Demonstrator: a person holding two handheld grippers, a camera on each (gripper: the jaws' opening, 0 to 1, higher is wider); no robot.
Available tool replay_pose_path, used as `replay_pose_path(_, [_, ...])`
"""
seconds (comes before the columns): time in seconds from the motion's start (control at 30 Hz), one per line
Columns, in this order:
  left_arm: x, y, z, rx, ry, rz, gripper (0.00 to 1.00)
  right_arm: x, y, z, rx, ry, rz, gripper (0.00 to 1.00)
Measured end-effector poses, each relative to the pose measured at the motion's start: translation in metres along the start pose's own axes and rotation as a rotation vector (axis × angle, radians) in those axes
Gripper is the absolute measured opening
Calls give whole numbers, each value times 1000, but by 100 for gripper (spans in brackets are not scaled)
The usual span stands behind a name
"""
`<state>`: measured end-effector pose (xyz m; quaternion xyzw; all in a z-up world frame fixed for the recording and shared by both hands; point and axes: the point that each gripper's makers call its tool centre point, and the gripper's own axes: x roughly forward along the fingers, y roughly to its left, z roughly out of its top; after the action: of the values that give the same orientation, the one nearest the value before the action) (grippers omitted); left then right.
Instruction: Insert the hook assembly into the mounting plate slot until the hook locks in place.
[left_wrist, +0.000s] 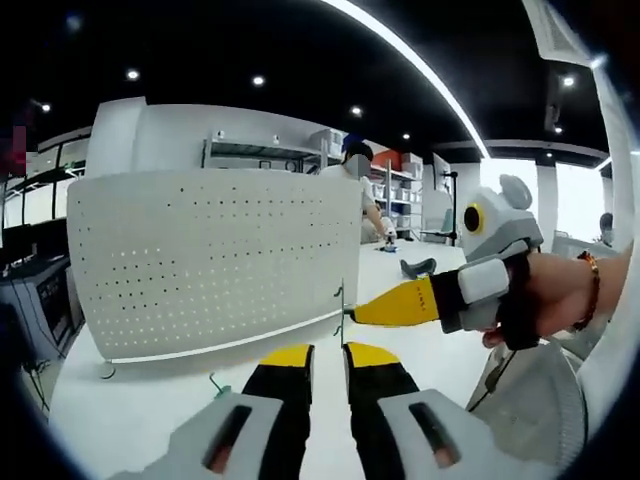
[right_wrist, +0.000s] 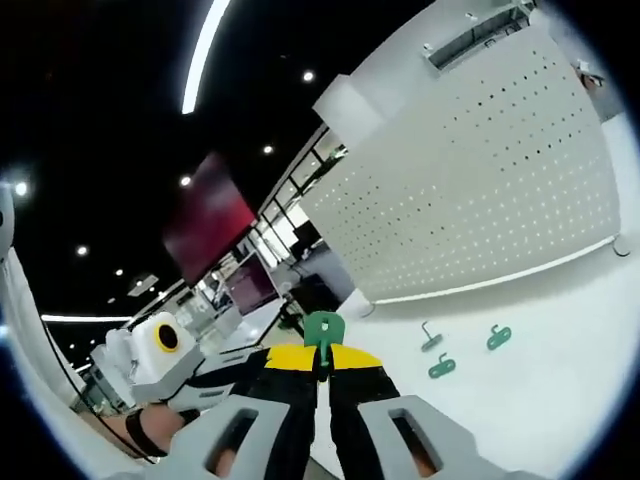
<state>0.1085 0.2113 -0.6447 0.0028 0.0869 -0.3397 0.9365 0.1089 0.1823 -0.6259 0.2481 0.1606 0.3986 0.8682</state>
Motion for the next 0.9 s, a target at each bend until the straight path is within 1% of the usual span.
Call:
replay_pose_path(0.07, [-6, 6, -1, -9, 4, -4, 10, 2, -1, 3, -15, -14, -28, 1])
replay_pose_path(0.2, [-16, 18, -2, -53, -2, -18, 16, 3, -2, 11, -36, -41, -72, 2])
replay_pose_path(0.3, [-23, 20, -1, -19, -10, -50, 21, 3, -6, 16, -50, -57, -109, 2])
replay_pose_path(0.4, [-29, 19, 1, -19, -9, -79, 21, 2, -7, 21, -60, -73, -132, 2])
replay_pose_path(0.5, [-35, 20, 4, -22, -23, -92, 24, 3, -6, 25, -91, -86, -157, 2])
replay_pose_path(0.63, [-40, 22, 5, -10, -31, -89, 31, 2, -6, 26, -101, -101, -177, 2])
replay_pose_path(0.7, [-42, 23, 1, -21, -25, -97, 31, 2, -9, 25, -119, -98, -202, 2])
replay_pose_path(0.8, [-44, 23, 0, -25, -28, -102, 33, 1, -11, 27, -119, -106, -215, 2])
replay_pose_path(0.83, [-45, 23, -1, -28, -30, -104, 33, 1, -12, 30, -126, -115, -220, 2])
replay_pose_path(0.87, [-45, 23, -2, -31, -31, -104, 33, 0, -11, 36, -119, -140, -214, 2])
replay_pose_path(0.9, [-45, 24, -3, -34, -31, -101, 33, 0, -9, 40, -87, -164, -204, 2])
